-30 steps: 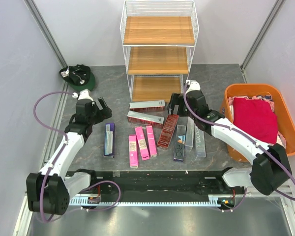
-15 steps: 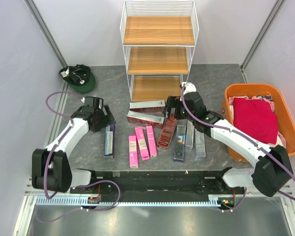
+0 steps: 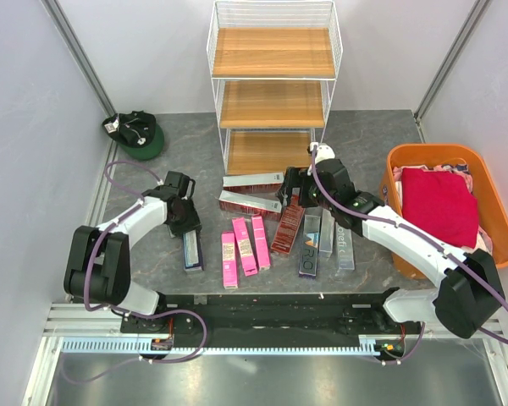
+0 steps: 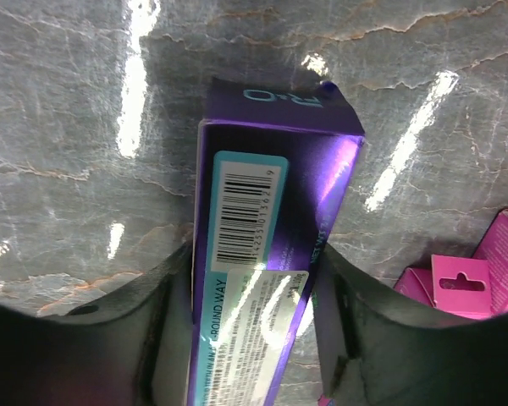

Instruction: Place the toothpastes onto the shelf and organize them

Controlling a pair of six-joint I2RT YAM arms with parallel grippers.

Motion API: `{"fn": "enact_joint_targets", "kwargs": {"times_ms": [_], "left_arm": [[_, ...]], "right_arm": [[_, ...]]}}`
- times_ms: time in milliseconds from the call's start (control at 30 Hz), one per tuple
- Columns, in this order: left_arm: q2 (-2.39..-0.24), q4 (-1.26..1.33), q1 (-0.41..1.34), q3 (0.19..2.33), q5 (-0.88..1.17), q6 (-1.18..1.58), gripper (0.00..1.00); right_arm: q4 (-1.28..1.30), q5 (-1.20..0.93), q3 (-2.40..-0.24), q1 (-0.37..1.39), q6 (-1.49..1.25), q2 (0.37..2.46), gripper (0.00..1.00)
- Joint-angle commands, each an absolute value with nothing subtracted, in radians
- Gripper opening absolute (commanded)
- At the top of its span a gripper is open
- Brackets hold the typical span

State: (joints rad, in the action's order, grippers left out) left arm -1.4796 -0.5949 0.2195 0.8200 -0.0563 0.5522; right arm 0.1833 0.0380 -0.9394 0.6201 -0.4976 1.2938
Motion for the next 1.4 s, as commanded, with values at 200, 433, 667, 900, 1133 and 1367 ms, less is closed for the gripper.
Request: {"fn": "enact_joint_targets", "kwargs": {"times_ms": [200,433,667,900,1133,1367], "left_arm": [[-1.444,-0.592,0.229,0.864,-0.04,0.564,0.36],[-1.283,-0.549,0.215,0.907,0.046,0.623,0.36],[-1.106,-0.367,0.176,0.839,0.198,0.82,0.38],[-1.009,-0.019,0.15,0.693,0.376,1.118,0.38],[-0.96,0.129,0.15,0.64,0.42,1.264,0.37],[-0.92,0.138,0.15,0.623,0.431,1.287,0.37]], "right_arm": [[0.192,0.012,-0.997,0.669,-0.506,1.29,0.98],[0.183,0.044,-1.005,0.753,-0.506,1.258,0.98],[0.098,0.221,-0.944,0.916,-0.531,1.177,0.98],[-0.058,0.38,-0.876,1.13,-0.535,1.173,0.98],[-0.118,0.534,-0.891,1.241,-0.54,1.264,0.97],[-0.188,0.551,-0.922,1.243,-0.52,1.374,0.89]]}}
